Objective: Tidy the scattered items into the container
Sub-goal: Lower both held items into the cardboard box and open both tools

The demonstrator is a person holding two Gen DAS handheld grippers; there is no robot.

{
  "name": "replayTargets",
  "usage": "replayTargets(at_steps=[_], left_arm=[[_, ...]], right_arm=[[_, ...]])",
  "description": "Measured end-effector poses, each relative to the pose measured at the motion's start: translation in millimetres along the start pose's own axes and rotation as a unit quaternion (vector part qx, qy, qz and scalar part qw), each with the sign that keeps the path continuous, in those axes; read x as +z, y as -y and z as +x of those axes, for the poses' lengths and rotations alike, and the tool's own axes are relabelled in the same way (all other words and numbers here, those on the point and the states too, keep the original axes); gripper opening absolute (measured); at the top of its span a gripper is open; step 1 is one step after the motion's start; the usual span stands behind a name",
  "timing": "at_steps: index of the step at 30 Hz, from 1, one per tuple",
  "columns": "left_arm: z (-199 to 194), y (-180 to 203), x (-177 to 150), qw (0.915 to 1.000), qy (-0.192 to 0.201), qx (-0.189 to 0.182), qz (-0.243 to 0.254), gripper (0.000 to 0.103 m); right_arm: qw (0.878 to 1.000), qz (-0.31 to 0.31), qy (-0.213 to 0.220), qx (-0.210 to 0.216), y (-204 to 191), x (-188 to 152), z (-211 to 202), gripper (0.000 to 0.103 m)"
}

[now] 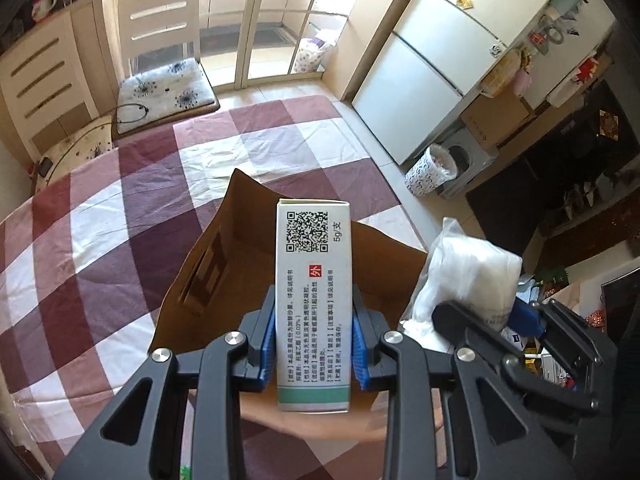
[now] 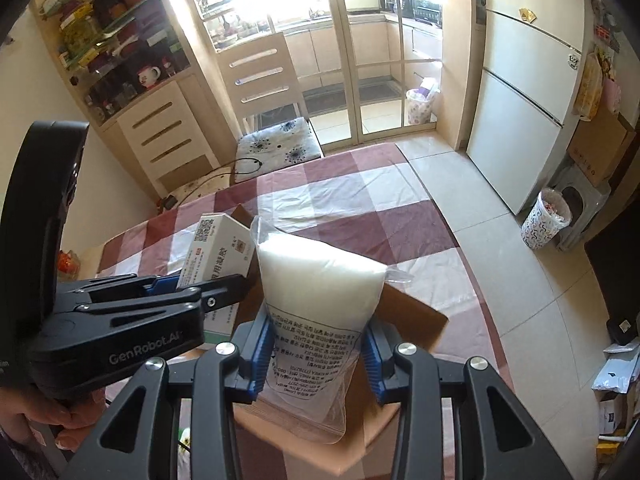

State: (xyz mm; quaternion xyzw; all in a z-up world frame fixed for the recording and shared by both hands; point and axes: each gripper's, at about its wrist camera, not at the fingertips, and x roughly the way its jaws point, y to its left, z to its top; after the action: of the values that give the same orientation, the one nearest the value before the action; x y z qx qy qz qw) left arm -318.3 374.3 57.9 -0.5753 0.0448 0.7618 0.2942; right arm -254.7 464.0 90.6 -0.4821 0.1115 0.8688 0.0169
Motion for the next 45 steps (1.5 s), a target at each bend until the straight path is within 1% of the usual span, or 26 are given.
replayTargets(at_steps=[3,7,9,16,18,20,24,26,30,35,43,44,45], left_arm=[[18.0,-6.9,4.0,0.9999,-0.01,0.011,0.0,0.031],[36.4,-13.2,-3.0,0.9992,-0.029,0.022,0.015,0.031],[43.4,-15.0,-7.4,0.9989,-0.036,0.021,0.021,0.031],[60.3,-15.2,-24.3,0.9975,-0.054,0.011,0.045,0.031],[65.7,-12.6,-28.4,0.9965,-0.059,0.018,0.057,0.031],[74.6,-8.3,-33.4,0.9947,-0.067,0.034,0.07,0.031],[86.1,-7.3,-37.5,0.9929,-0.08,0.051,0.071,0.031],[91.1,-6.6,-39.5,0.9912,-0.084,0.068,0.076,0.031],[98.0,-7.8,-43.3,0.9888,-0.088,0.088,0.082,0.031],[103.2,-9.6,-48.0,0.9879,-0.092,0.094,0.082,0.031],[101.8,-10.6,-54.2,0.9885,-0.088,0.095,0.079,0.031],[101.5,-10.9,-54.9,0.9886,-0.088,0.094,0.077,0.033],[100.9,-11.4,-55.8,0.9888,-0.088,0.094,0.075,0.037]], right_arm=[[1.0,0.0,-0.007,-0.005,-0.2,2.0,18.7,0.039],[1.0,0.001,-0.026,-0.003,0.4,-3.5,39.8,0.039],[0.999,0.0,-0.036,-0.003,1.1,-8.8,48.9,0.039],[0.997,0.007,-0.068,0.019,11.3,-21.5,72.5,0.039],[0.997,0.003,-0.075,0.014,13.3,-24.9,75.7,0.039],[0.997,-0.004,-0.08,0.008,13.9,-27.7,78.7,0.039],[0.996,-0.02,-0.091,-0.002,11.7,-29.5,82.9,0.039],[0.995,-0.029,-0.098,-0.005,10.0,-30.1,86.3,0.039],[0.993,-0.031,-0.109,-0.006,9.6,-31.6,95.5,0.039],[0.993,-0.03,-0.116,-0.013,8.6,-33.2,103.2,0.04],[0.992,-0.014,-0.121,-0.01,8.4,-30.5,105.2,0.042],[0.992,-0.012,-0.122,-0.011,9.4,-31.6,103.0,0.043],[0.992,-0.009,-0.124,-0.012,9.6,-31.9,103.1,0.043]])
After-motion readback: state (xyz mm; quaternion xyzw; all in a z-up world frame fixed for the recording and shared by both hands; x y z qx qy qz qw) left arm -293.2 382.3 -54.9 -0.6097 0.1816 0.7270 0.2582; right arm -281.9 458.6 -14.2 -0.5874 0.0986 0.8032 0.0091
